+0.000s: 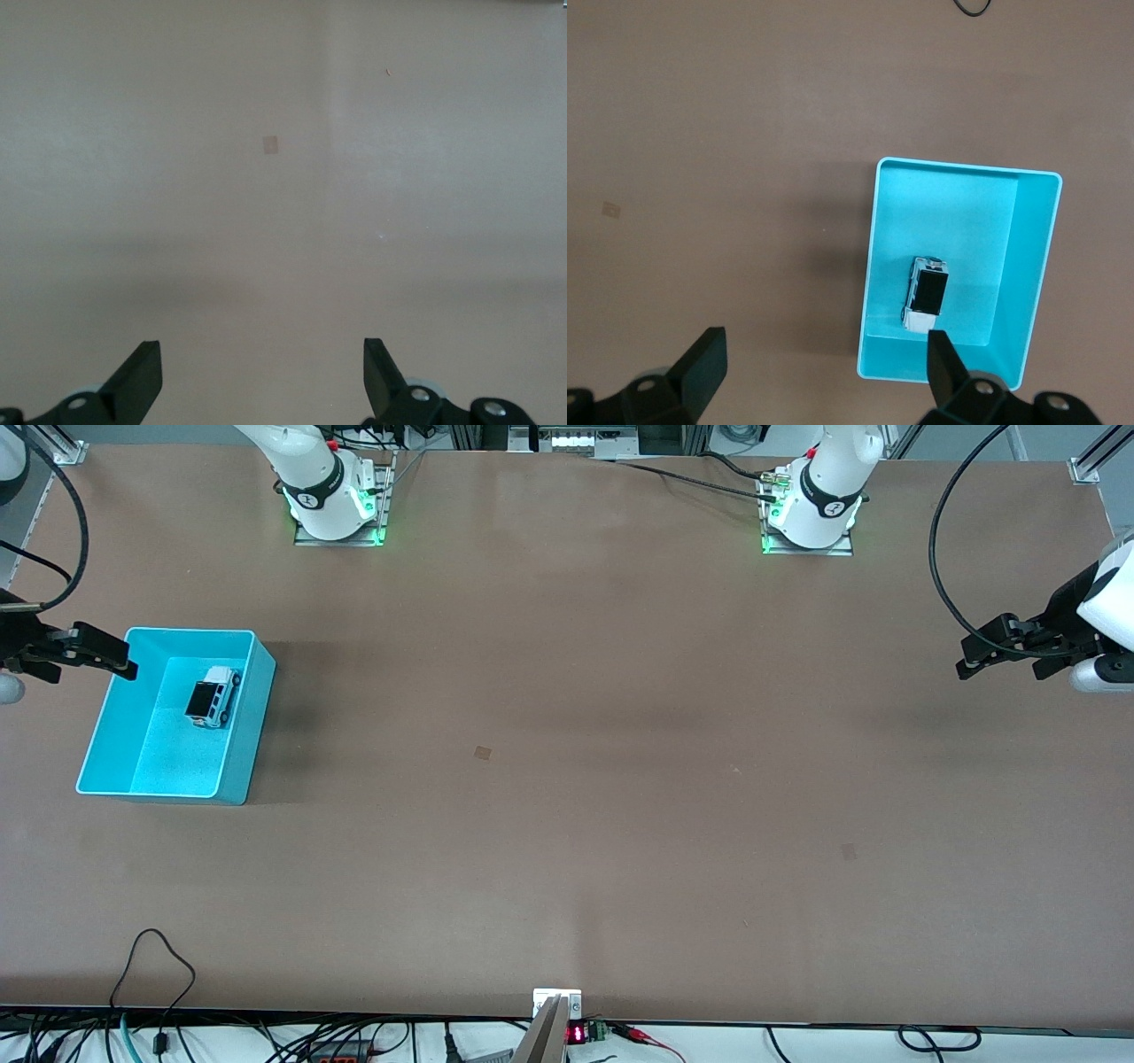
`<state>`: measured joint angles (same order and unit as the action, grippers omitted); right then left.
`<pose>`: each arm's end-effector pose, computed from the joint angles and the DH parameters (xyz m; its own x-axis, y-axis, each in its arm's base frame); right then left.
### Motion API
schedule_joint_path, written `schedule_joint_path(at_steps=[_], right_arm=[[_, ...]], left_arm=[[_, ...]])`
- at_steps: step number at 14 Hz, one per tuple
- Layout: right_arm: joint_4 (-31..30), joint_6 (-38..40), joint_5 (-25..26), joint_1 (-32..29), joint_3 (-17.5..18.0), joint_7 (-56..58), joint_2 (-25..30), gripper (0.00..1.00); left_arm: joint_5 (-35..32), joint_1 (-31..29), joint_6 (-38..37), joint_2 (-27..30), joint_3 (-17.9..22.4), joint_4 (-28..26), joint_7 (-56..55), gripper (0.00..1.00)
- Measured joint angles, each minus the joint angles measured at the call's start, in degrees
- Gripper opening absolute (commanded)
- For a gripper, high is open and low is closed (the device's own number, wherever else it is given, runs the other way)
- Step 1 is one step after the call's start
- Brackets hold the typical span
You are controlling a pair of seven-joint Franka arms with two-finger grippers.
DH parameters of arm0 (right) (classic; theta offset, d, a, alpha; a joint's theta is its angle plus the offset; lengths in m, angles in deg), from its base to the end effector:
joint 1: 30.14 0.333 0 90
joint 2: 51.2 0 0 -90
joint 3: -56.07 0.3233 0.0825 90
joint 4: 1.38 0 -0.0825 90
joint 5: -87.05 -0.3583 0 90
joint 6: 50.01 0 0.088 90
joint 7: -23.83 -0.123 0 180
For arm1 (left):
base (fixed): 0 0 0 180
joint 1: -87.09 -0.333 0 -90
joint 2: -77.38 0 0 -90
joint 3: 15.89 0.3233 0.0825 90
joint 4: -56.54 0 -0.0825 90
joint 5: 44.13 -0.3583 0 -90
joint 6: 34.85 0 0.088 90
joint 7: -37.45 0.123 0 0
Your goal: Wind and store white jeep toy
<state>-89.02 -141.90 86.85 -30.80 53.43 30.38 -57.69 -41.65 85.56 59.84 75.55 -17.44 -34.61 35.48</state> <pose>0.5641 -0.0307 0.5751 0.9976 0.0567 -0.0389 0.0566 -0.9984 -0.0027 0.5465 -0.0049 0.5971 0.9989 0.0376 0.0282 0.0363 -0.9983 0.0451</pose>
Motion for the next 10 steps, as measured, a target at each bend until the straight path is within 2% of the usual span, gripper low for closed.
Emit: schedule_joint_path(at_steps=[4, 10], right_arm=[[-0.04, 0.58, 0.00, 1.82, -1.67, 0.00, -0.01, 1.00], [-0.05, 0.69, 0.77, 1.89, -2.02, 0.00, -0.04, 1.00]], left_arm=[[0.00, -0.01, 0.00, 0.00, 0.00, 0.00, 0.00, 1.00], [0.00, -0.08, 0.00, 0.00, 0.03, 0.00, 0.00, 1.00]])
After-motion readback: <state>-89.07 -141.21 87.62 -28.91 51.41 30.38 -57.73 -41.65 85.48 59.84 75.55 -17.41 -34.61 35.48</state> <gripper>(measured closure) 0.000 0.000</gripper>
